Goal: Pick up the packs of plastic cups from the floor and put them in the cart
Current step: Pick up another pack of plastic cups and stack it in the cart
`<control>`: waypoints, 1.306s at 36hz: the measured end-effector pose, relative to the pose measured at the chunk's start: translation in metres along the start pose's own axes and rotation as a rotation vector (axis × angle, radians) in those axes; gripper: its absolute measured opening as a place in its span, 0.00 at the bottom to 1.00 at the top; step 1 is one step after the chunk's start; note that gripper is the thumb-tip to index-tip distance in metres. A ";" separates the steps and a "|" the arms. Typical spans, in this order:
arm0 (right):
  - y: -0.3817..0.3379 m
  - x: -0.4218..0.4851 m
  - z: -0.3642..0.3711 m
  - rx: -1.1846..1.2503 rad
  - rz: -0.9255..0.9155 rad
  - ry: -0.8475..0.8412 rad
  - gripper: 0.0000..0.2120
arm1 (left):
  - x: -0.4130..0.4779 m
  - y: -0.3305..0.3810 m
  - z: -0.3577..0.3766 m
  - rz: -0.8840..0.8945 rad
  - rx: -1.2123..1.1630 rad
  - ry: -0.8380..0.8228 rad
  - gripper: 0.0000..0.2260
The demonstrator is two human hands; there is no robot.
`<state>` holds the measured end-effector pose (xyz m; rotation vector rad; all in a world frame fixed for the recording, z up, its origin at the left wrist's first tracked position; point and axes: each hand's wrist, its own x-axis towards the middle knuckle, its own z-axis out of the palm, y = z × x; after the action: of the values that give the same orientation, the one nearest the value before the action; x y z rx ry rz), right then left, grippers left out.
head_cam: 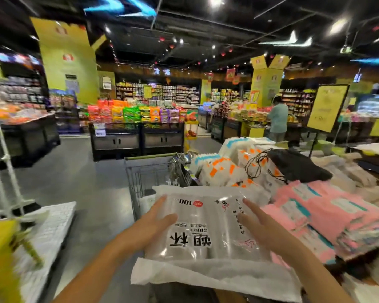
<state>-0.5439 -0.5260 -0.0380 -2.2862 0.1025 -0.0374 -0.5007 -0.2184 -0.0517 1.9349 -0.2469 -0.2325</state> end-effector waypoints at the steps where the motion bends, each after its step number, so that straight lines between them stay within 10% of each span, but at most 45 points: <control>1: -0.004 0.013 0.005 -0.005 0.002 -0.005 0.29 | 0.009 -0.002 -0.008 -0.002 0.002 0.004 0.37; 47: -0.081 0.591 0.126 -0.018 -0.174 -0.197 0.29 | 0.457 -0.099 -0.198 -0.071 -0.131 0.290 0.32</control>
<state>0.0581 -0.4292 -0.0637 -2.2976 -0.1998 0.0987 -0.0015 -0.1349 -0.0920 1.8224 0.0284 -0.0127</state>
